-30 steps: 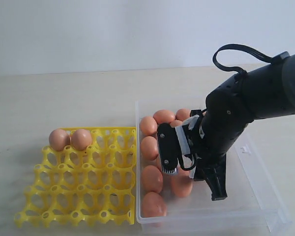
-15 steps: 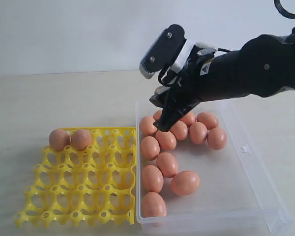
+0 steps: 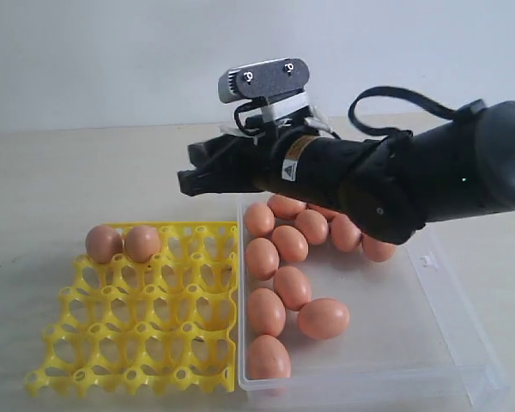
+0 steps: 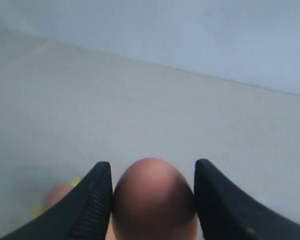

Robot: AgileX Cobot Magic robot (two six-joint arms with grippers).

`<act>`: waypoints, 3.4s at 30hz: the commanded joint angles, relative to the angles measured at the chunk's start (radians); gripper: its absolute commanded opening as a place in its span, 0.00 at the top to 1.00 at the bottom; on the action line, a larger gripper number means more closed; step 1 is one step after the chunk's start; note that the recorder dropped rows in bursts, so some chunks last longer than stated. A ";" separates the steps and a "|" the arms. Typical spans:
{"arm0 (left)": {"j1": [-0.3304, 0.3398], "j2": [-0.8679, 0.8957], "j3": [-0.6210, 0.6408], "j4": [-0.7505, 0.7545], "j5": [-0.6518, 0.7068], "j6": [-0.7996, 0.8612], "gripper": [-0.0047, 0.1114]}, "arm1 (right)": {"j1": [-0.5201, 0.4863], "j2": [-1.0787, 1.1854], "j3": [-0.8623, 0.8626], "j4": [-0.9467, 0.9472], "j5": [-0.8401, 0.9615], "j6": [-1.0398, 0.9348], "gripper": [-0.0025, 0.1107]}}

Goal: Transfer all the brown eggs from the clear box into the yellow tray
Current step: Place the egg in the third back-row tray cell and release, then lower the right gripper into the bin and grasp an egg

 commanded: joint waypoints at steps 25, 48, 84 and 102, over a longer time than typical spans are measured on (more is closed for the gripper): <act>0.003 0.004 -0.005 0.003 -0.001 0.003 0.96 | 0.006 0.289 -0.007 -0.230 -0.373 0.216 0.98; 0.003 0.004 -0.005 0.003 -0.001 0.003 0.96 | 0.006 0.325 -0.066 -0.232 -0.295 0.071 0.44; 0.003 0.004 -0.005 0.003 -0.001 0.003 0.96 | -0.022 -0.108 -0.070 0.201 1.112 -0.249 0.43; 0.003 0.004 -0.005 0.003 -0.001 0.003 0.96 | -0.022 0.095 -0.172 0.164 1.039 -0.249 0.44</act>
